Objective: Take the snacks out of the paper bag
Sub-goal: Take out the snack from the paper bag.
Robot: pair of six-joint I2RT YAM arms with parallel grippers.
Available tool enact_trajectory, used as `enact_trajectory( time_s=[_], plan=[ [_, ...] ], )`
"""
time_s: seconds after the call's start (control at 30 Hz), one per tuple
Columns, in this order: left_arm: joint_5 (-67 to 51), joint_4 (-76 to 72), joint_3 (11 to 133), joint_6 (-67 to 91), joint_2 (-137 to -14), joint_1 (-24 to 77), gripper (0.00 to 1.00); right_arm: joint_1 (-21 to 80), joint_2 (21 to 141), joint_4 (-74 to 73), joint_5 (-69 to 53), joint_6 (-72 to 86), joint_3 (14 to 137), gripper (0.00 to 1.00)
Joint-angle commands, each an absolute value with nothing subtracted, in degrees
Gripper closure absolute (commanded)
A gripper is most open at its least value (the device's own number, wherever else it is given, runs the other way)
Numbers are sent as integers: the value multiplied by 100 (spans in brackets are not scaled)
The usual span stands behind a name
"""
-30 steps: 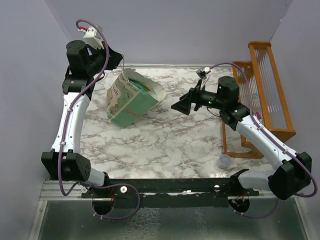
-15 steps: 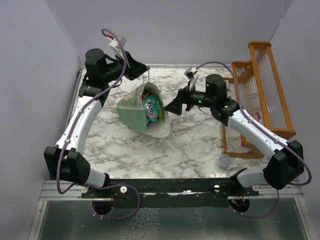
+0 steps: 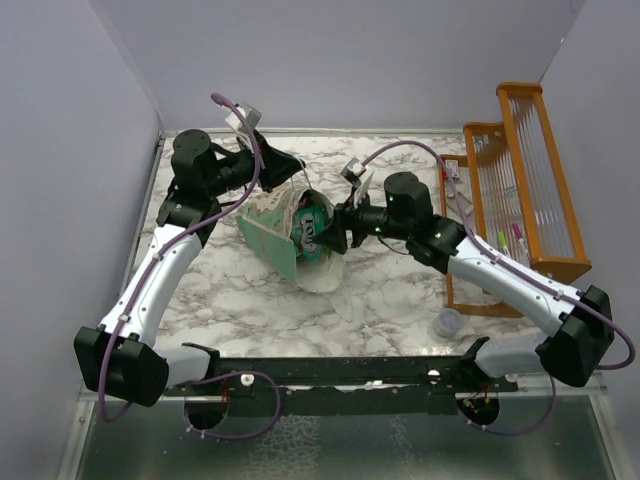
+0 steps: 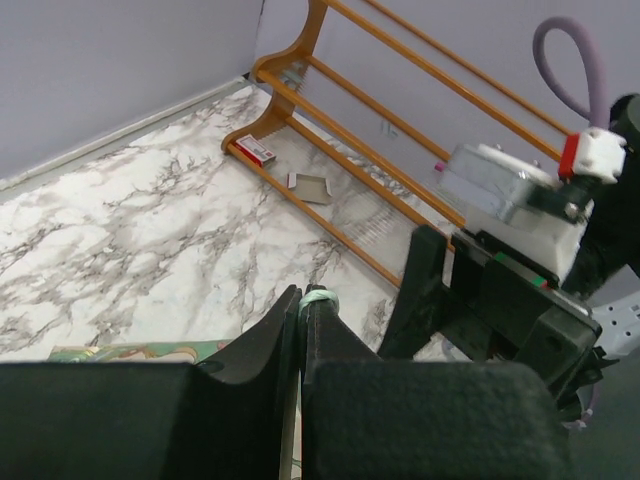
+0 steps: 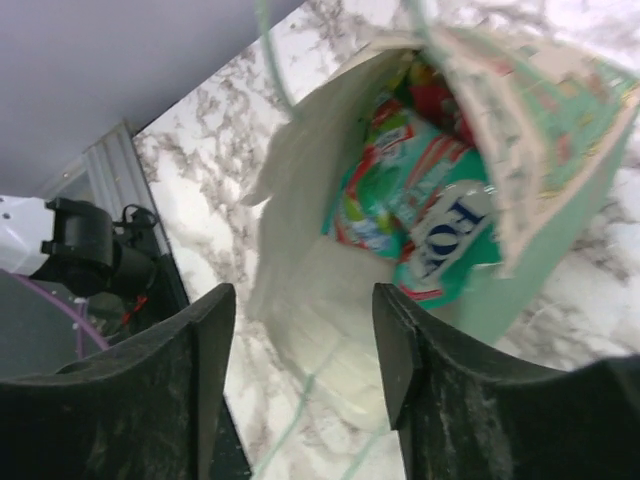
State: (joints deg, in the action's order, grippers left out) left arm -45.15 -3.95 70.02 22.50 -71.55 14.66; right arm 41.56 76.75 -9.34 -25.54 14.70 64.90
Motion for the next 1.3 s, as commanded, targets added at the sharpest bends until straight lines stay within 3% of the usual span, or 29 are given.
enact_trajectory(
  time_s=[0.0,0.13,0.33,0.9,1.27],
  plan=[
    [-4454,-900,6932,2152,-6887,1468,100,4869,7503,-606,-1247,2127,6033,45],
    [-4427,-970,6853,2212,-6815,1468,100,5204,7593,-26,-380,3228,5461,63],
    [-4149,-1172,6564,2361,-6689,1477,100,5649,8025,-302,1146,4316,5334,62],
    [-4077,-1418,6307,2526,-6546,1477,100,5810,8729,233,2163,5710,4786,60],
    [-3991,-1293,6288,2365,-6460,1520,100,5810,9280,816,2656,5765,5137,56]
  ],
)
